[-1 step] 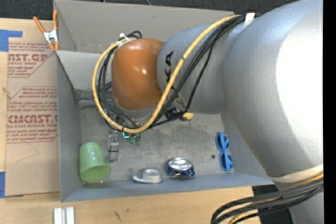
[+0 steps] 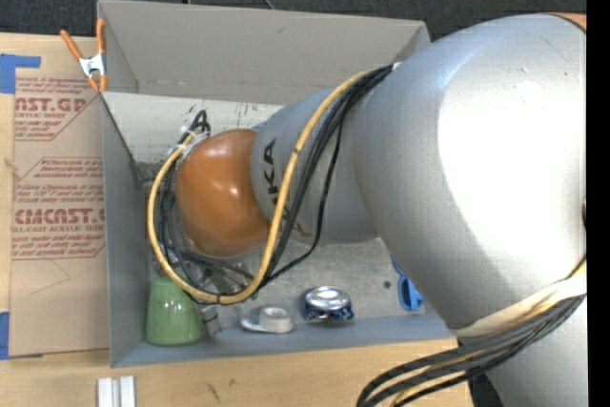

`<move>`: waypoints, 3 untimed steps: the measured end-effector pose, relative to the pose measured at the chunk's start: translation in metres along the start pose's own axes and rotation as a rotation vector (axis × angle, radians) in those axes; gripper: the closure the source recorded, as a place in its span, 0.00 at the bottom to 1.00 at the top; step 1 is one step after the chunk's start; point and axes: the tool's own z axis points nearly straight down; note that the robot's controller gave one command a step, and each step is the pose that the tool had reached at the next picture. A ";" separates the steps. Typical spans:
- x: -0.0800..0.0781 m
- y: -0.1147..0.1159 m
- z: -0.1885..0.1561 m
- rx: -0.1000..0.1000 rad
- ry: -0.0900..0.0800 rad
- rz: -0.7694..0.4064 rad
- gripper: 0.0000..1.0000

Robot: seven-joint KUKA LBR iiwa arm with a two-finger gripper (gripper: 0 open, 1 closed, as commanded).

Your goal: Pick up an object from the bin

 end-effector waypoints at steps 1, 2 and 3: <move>-0.003 0.009 -0.031 -0.011 -0.011 -0.506 0.00; -0.001 0.005 -0.034 -0.011 -0.011 -0.898 0.00; 0.002 0.006 0.002 -0.010 -0.005 -0.865 0.00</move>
Offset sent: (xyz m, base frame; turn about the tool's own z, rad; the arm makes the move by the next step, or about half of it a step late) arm -0.0013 0.0084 0.0302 -0.5052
